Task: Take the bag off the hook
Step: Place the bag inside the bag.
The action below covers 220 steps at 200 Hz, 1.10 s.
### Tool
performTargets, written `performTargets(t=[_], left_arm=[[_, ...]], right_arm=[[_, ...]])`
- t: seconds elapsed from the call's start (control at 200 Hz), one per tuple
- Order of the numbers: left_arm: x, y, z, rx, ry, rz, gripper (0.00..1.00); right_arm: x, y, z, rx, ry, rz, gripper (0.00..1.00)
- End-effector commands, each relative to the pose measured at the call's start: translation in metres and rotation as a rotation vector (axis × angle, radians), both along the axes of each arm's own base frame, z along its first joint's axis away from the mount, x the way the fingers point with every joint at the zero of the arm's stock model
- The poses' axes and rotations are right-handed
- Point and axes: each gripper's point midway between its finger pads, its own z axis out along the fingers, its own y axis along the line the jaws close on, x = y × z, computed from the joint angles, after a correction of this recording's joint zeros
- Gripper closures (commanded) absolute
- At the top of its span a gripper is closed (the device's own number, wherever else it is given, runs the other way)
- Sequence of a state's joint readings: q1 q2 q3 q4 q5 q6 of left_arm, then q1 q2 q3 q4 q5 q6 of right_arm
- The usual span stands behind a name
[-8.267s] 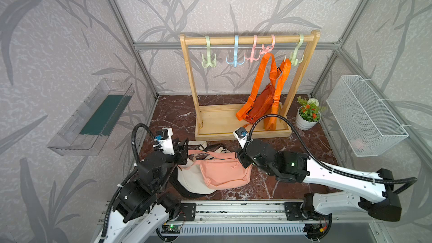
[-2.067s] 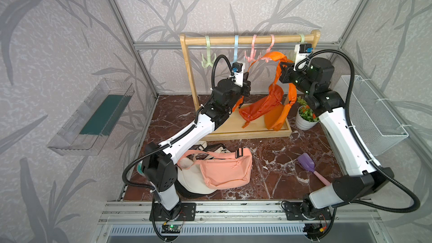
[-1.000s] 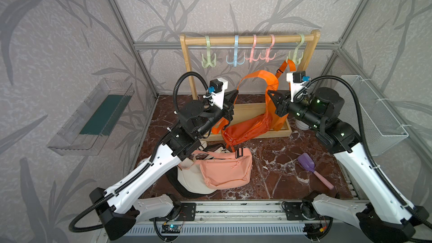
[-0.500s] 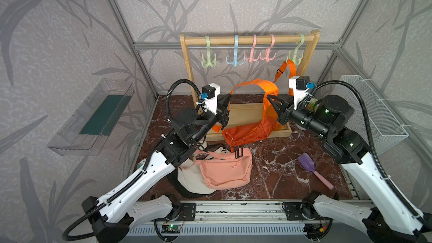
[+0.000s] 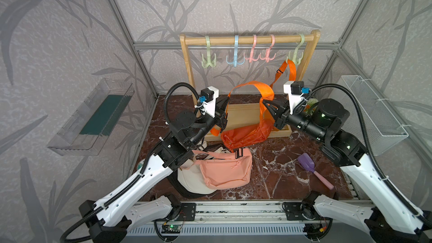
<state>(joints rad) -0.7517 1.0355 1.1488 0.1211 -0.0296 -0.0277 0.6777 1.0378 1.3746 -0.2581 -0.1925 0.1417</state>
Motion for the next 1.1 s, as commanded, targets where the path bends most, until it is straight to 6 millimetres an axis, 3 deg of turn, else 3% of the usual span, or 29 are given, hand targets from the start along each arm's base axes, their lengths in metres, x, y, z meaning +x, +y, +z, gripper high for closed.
performTargets(t=[0.0, 0.205, 0.57, 1.095], left_arm=[[-0.011, 0.012, 0.018, -0.004, -0.065, 0.017, 1.0], [-0.018, 0.023, 0.026, -0.015, -0.112, 0.04, 1.0], [-0.034, 0.047, 0.022, -0.013, -0.16, 0.083, 1.0], [-0.063, 0.072, 0.038, -0.058, -0.24, 0.078, 1.0]], right_arm=[[-0.015, 0.006, 0.016, 0.045, -0.054, 0.046, 1.0], [-0.032, 0.025, 0.007, -0.01, -0.087, 0.11, 1.0], [-0.06, 0.031, 0.016, 0.033, -0.22, 0.197, 1.0], [-0.077, 0.013, 0.035, 0.115, -0.351, 0.173, 1.0]])
